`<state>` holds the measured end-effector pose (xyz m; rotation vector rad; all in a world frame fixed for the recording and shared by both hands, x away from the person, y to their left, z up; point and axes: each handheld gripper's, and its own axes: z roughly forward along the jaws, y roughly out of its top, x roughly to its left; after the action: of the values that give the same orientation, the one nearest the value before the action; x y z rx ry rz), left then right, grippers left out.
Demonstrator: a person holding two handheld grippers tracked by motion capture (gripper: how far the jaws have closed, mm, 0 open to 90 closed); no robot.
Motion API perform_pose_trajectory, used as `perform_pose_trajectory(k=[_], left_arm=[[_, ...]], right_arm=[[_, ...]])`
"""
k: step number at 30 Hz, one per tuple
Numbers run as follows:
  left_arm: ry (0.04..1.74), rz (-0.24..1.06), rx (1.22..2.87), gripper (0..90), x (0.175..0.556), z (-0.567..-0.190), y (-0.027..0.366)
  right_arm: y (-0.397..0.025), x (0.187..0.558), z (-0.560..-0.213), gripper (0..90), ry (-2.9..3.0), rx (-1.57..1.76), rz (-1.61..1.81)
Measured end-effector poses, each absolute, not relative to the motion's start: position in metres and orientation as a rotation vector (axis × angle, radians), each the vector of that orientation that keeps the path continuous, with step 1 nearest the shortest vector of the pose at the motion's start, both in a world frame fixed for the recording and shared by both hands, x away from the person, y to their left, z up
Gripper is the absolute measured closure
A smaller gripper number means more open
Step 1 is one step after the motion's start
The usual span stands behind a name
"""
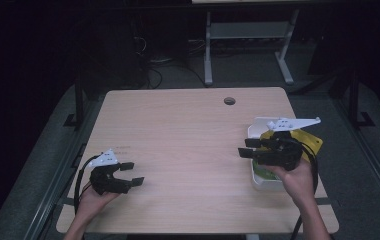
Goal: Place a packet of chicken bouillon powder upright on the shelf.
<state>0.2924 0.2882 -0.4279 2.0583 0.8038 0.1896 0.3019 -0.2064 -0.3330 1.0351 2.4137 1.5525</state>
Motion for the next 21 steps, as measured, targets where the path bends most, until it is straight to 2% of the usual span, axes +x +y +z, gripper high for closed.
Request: perform_pose_trajectory(k=[7, 21], left_arm=[[0.804, 0.207, 2.062, 23.9, 0.283, -0.427, 0.289], [0.803, 0.212, 2.061, 23.8, 0.269, -0.426, 0.288]], right_arm=[[-0.193, 0.302, -0.338, 42.4, 2.437, 1.032, 1.557], [-0.162, 0.299, -0.354, 40.4, 2.51, 0.986, 1.546]])
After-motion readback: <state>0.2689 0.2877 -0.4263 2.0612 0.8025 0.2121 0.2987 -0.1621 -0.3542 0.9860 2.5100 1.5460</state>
